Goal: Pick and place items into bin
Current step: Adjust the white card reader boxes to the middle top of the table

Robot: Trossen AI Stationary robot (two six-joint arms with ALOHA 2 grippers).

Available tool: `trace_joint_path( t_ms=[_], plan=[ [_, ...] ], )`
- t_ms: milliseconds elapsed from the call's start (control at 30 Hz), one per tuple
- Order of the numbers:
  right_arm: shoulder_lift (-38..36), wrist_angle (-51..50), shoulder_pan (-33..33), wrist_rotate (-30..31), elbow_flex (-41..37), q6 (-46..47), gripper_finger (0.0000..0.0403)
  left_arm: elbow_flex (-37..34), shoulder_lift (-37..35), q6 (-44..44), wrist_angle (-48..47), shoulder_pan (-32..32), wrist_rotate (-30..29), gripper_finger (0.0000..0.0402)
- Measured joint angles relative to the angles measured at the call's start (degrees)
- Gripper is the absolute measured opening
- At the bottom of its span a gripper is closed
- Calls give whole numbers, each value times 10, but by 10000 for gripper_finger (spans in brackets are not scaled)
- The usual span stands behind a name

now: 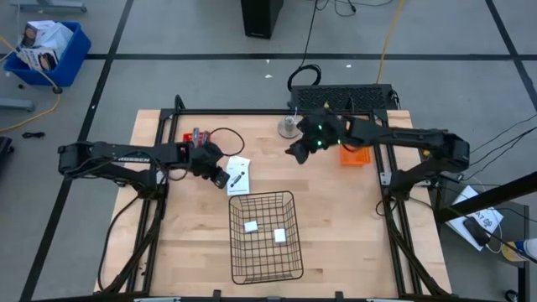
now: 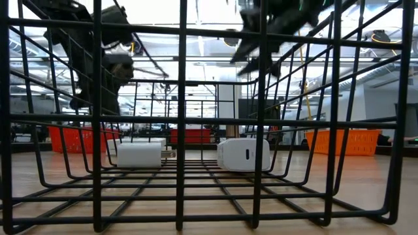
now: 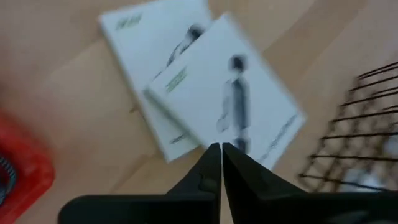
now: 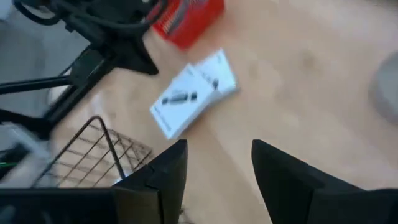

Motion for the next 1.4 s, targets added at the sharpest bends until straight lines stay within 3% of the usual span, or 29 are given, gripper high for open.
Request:
trace_joint_path(
  t_ms=[133, 500, 667, 800, 1133, 1400],
  plan=[
    [41, 67, -60, -120, -41, 30, 171, 0, 23, 0, -9, 2, 0, 4],
    [82, 146, -103, -155, -135, 51, 174, 0, 94, -11, -5, 10, -29, 20],
    [81, 149, -102, -168, -143, 60, 170, 3, 143, -6, 23, 11, -30, 4],
    [81, 150, -101, -169, -144, 59, 169, 3, 167, -5, 69, 11, -28, 17],
    [81, 174, -99, -199, -144, 59, 169, 1, 171, 4, 132, 11, 0, 4],
    [81, 173, -93, -200, -144, 43, 169, 0, 172, 2, 150, 11, 6, 27]
  ],
)
